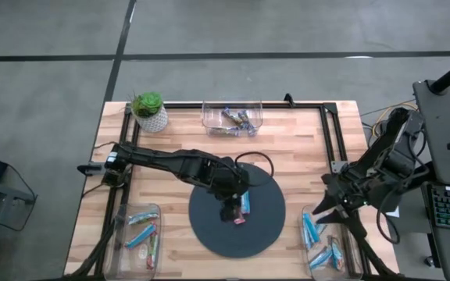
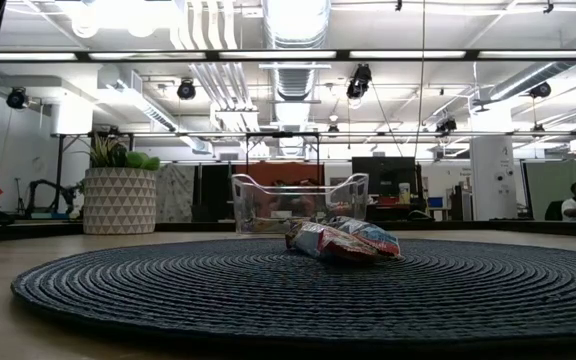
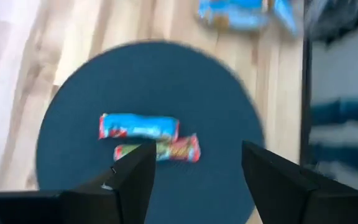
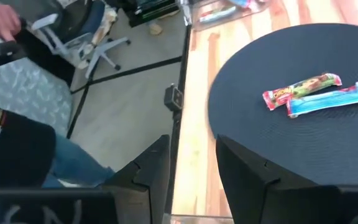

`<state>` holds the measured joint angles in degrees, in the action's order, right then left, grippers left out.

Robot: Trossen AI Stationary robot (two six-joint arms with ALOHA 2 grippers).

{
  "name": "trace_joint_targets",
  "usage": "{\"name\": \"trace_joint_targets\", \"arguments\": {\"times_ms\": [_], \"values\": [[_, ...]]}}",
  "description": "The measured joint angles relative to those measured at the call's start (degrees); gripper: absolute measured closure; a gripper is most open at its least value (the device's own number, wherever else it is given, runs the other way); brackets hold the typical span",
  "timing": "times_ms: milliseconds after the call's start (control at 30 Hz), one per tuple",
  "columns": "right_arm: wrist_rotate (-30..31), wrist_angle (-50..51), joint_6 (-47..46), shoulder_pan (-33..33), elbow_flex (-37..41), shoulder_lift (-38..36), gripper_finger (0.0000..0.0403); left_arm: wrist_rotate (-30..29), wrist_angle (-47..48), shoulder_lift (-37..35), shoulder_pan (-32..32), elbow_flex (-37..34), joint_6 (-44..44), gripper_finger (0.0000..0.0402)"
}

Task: Pick and place Granola Bars by type
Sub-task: Put the red granola bar into the bottom left transparent bin

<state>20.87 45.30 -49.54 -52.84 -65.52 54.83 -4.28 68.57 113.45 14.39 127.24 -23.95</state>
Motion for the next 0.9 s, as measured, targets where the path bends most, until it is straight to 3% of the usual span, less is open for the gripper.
{"name": "trace_joint_targets", "arguments": {"times_ms": [233,600,900], "values": [[2.1,0.0,-1.7,2.3,0.2,0.4,0.0280,0.9,6.3,0.0,0.0,-0.2,13.8,0.0184],[2.3,-0.1,-5.9,6.7,0.5,0.5,0.0280,0.1,6.2,0.5,-0.2,-1.4,34.6,0.0184],[2.2,-0.2,-8.6,7.0,0.9,0.6,0.0280,-0.2,0.2,0.4,-0.4,-11.9,43.9,0.0184]]}}
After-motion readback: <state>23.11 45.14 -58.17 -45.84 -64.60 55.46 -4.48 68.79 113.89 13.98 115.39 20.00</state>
